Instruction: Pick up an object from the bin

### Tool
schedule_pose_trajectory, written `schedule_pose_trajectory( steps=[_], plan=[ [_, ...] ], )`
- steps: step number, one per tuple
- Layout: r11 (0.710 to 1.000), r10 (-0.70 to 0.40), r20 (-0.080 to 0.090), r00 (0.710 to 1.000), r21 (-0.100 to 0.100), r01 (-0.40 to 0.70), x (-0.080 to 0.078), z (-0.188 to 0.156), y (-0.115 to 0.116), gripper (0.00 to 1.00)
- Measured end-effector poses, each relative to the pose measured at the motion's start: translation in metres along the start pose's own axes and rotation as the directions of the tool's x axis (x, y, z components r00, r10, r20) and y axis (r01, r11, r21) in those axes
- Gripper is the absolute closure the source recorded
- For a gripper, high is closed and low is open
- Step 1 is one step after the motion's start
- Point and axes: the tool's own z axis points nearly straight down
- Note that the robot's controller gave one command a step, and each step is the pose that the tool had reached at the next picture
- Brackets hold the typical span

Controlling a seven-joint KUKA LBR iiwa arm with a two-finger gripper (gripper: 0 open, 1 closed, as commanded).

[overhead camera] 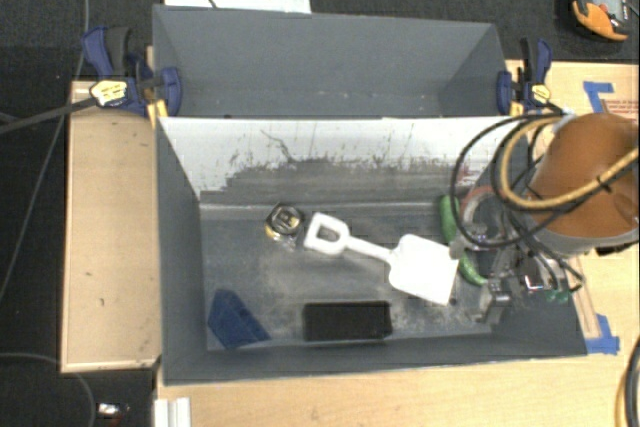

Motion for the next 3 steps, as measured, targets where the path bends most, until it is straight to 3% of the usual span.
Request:
schedule_pose_trajectory(
  steps=[1, 2, 3],
  plan=[
    [1.0, -0.001, 0.0, 1.0, 0.0, 0.001, 0.0, 0.0, 0.0, 0.0],
    [0.985, 0.174, -0.002, 0.985, -0.001, -0.174, -0.015, 0.077, 0.008, 0.0],
    [0.996, 0.089, 0.013, 0.996, 0.0, -0.089, -0.025, 0.074, 0.018, 0.0]
  ],
)
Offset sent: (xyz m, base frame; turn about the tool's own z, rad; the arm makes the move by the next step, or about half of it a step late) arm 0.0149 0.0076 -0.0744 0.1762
